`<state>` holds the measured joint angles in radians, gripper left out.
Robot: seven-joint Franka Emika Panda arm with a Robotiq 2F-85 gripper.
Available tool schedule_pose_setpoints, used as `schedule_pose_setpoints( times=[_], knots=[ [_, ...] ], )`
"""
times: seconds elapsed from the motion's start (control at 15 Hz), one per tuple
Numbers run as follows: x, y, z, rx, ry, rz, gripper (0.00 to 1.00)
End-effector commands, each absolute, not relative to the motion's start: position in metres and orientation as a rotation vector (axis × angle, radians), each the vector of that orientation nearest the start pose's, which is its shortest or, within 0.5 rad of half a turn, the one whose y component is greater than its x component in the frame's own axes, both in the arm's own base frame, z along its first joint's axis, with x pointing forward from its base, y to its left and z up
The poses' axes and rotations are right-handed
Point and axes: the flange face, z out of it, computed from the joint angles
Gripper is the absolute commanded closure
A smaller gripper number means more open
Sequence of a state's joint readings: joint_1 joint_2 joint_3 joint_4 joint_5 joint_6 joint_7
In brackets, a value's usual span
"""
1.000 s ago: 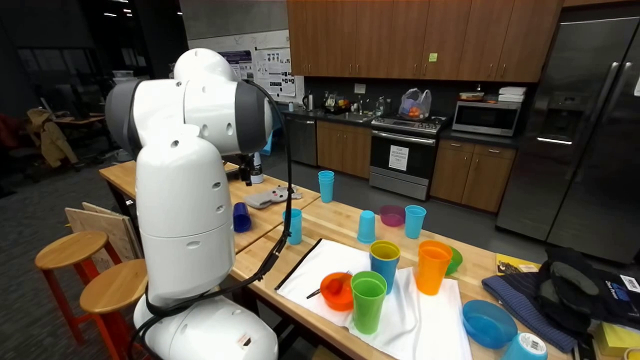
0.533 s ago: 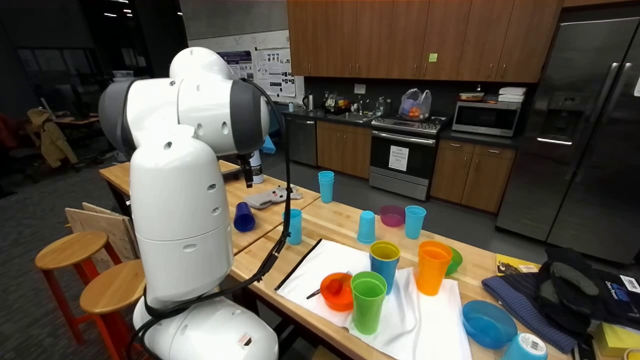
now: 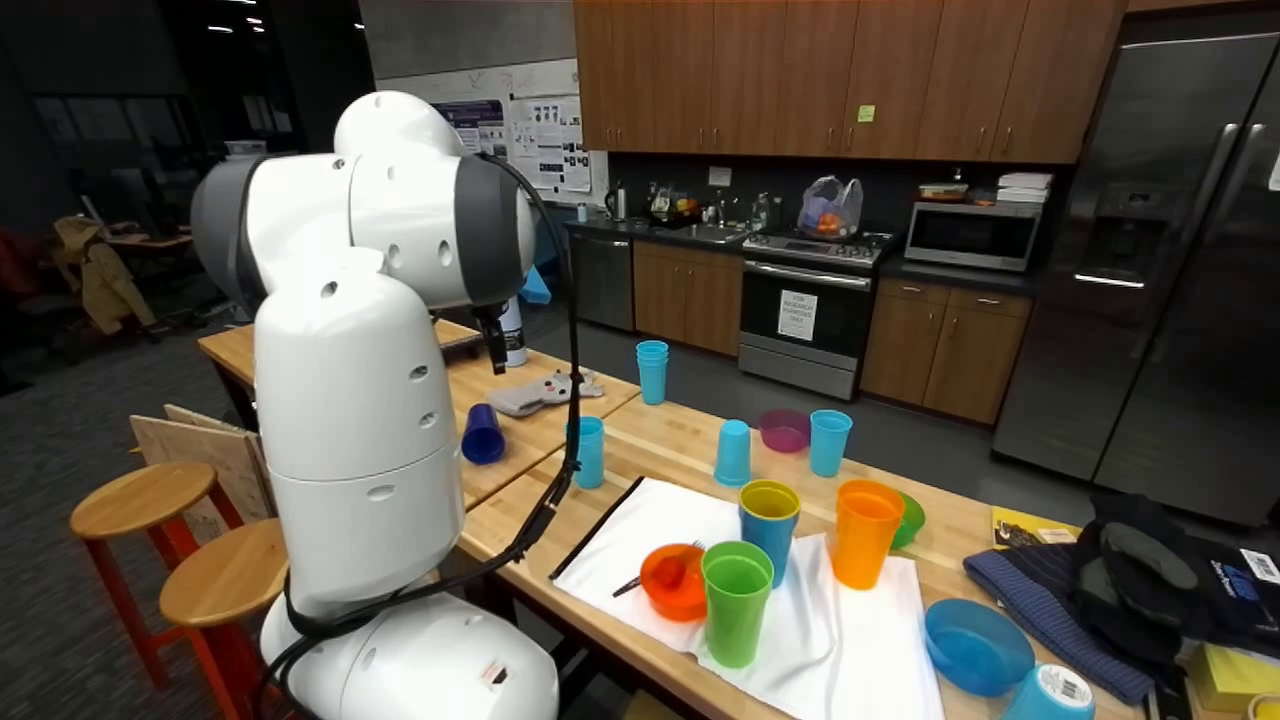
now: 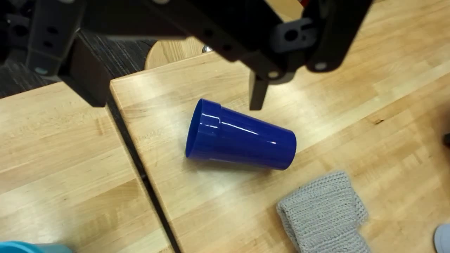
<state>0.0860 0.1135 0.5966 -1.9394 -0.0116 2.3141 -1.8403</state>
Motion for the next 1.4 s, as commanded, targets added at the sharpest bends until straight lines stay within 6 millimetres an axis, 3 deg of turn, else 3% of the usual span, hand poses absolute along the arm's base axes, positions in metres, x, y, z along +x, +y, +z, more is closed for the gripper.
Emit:
schedule_pose_setpoints(
  times=[0.0, 0.27, 0.47, 0.73, 0.93, 1.33],
  knots=[
    [0.479, 0.358, 0.465, 0.954, 2.832, 0.244, 0.0],
    [0.482, 0.317, 0.464, 1.046, 2.783, -0.067, 0.0],
    [0.493, 0.295, 0.471, 1.1, 2.703, -0.111, 0.0],
    [0.513, 0.288, 0.474, 0.998, 2.612, -0.157, 0.0],
    [0.522, 0.291, 0.473, 0.818, 2.659, -0.157, 0.0],
    [0.54, 0.282, 0.466, 0.661, 2.729, -0.167, 0.0]
  ],
)
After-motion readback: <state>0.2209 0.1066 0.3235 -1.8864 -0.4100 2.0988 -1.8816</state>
